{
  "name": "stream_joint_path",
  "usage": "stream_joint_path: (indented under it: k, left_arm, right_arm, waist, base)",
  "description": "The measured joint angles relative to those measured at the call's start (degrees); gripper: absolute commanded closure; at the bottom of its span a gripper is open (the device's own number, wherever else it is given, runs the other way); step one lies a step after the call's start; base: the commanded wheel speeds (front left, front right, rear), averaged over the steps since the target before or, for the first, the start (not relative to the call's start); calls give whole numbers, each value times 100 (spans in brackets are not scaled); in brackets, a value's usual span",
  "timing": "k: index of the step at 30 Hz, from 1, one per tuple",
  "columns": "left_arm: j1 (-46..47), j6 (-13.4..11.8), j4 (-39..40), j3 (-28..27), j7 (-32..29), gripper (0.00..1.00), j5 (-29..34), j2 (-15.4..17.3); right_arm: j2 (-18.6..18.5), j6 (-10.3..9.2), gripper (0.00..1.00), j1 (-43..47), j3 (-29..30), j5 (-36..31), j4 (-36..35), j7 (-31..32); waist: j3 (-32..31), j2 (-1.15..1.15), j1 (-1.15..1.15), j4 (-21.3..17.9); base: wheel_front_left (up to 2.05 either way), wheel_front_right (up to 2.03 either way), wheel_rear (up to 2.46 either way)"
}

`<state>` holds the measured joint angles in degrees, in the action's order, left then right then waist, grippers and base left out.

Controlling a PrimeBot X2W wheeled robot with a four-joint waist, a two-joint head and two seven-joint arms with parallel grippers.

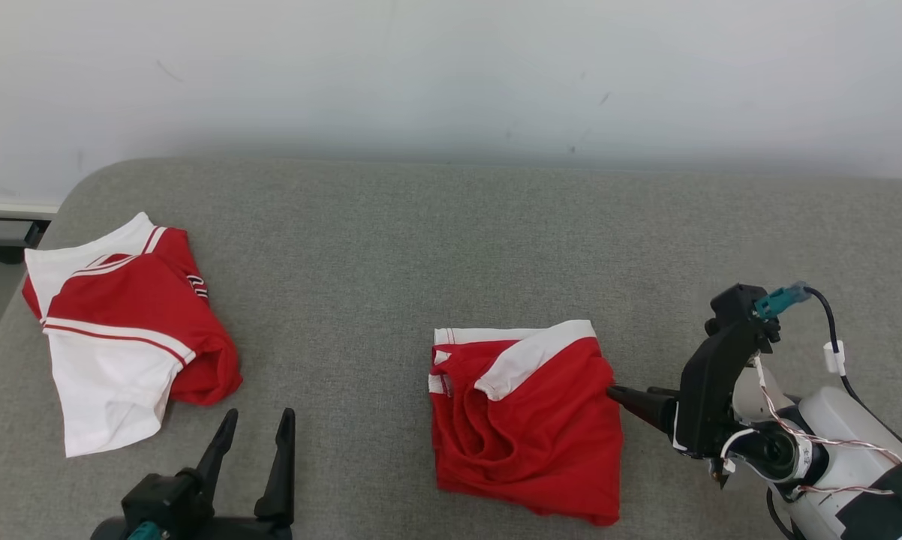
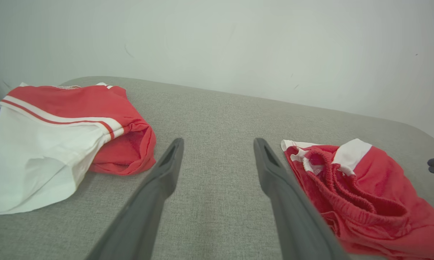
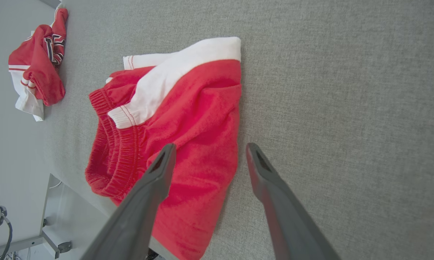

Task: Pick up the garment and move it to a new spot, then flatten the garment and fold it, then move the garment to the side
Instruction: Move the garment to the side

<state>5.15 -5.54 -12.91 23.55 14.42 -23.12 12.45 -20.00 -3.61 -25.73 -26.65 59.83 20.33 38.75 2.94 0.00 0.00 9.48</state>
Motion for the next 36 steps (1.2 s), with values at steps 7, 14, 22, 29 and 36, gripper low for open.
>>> stream_joint_path:
  k: [7, 14, 22, 29, 36]
  left_arm:
    - [94, 2, 34, 101, 0, 0, 20, -81]
    - [256, 51, -23, 156, 0, 0, 26, -207]
    - [281, 58, -102, 210, 0, 0, 42, -321]
    - [281, 58, -133, 152, 0, 0, 42, -320]
    - [251, 57, -156, 87, 0, 0, 41, -313]
  right_arm:
    - [-10, -103, 0, 59, 13, 1, 189, 62]
    - [-16, -197, 0, 20, -24, -55, 442, 166]
    - [18, -245, 0, -65, -88, -90, 703, 283]
    - [37, -245, 100, -72, -157, -102, 776, 361]
    - [123, -223, 100, -262, -159, -102, 893, 358]
  waist:
    - [76, 0, 0, 139]
    - [153, 0, 0, 338]
    - [186, 0, 0, 579]
    - [196, 0, 0, 665]
    - [191, 0, 0, 582]
  base:
    - [0, 0, 0]
    - [0, 0, 0]
    - [0, 0, 0]
    - [0, 0, 0]
    - [0, 0, 0]
